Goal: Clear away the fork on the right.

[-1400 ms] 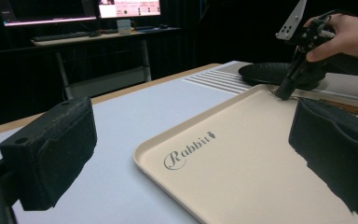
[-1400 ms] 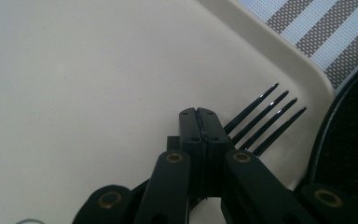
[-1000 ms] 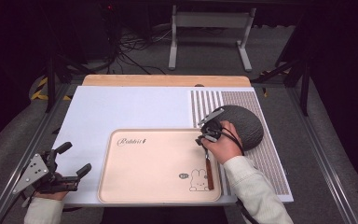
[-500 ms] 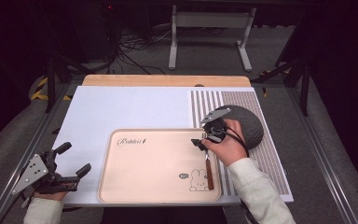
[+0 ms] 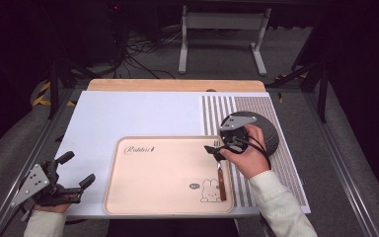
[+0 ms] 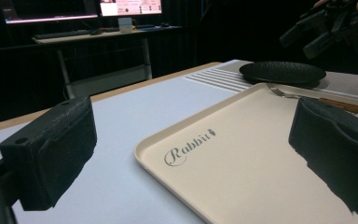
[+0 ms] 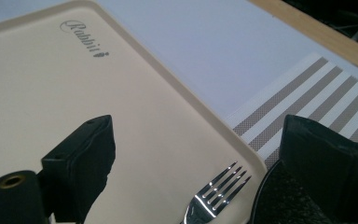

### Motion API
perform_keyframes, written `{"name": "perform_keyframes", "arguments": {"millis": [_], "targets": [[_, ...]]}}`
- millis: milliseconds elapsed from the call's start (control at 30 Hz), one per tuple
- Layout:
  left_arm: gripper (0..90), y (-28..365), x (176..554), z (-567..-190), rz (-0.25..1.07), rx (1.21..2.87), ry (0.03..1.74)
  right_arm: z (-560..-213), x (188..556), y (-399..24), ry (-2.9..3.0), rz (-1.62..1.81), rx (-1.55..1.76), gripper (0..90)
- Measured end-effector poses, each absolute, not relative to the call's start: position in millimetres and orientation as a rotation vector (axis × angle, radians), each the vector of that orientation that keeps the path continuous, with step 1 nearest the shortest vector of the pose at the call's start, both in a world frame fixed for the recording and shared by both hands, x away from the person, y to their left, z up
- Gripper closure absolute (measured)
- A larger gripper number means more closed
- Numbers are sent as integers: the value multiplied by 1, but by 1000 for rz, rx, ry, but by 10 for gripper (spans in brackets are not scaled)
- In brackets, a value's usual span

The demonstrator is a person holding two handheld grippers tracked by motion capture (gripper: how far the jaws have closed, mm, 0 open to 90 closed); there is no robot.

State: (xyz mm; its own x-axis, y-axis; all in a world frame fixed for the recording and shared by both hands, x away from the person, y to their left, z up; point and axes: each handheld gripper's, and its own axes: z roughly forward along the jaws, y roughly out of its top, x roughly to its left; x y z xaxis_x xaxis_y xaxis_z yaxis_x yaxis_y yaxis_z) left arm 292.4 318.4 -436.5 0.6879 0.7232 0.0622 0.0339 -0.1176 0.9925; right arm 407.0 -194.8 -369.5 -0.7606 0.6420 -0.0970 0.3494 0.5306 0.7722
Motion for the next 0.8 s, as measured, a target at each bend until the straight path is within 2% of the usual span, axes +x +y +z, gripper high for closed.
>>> {"name": "perform_keyframes", "arguments": {"millis": [267, 800], "targets": [[13, 318, 292, -436, 660, 1603, 634, -357, 395, -219, 2311, 1165, 792, 93], [13, 318, 292, -437, 665, 1601, 636, -355, 374, -259, 2166, 1231, 795, 76]]}}
